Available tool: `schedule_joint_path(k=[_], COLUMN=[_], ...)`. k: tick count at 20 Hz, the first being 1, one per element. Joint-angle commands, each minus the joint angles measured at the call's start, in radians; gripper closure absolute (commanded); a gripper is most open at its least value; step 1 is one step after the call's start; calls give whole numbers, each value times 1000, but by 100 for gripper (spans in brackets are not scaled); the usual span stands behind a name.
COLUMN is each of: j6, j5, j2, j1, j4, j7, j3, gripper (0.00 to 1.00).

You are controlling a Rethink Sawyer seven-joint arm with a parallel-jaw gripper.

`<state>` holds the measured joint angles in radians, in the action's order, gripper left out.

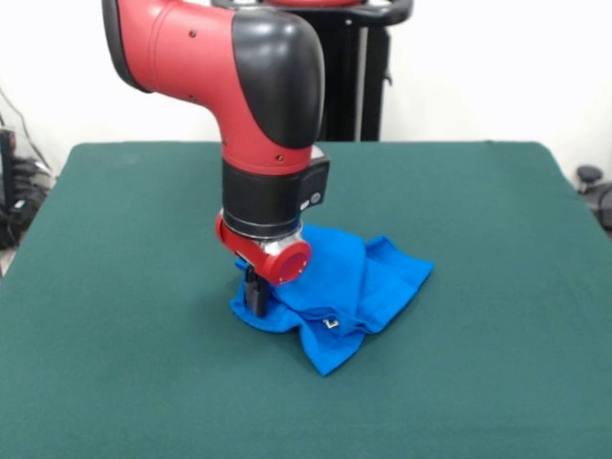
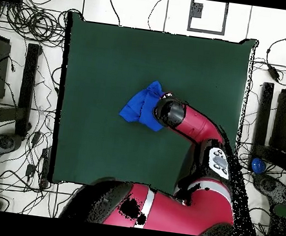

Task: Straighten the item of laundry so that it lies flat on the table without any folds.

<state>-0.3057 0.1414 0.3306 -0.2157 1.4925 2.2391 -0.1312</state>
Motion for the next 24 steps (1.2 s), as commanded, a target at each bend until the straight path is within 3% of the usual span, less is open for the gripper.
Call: schedule_joint_path(k=[1,18,19,24], j6=[1,-44,-47,-56], j5=[-41,-37,-33,-31], j2=[-67,-49,-48,-50], j1=[25,95,90,75], j4=[60,50,53,47], j7=[55,87,85,70], j3=[99,7,12,23], gripper=[100,100,0,0])
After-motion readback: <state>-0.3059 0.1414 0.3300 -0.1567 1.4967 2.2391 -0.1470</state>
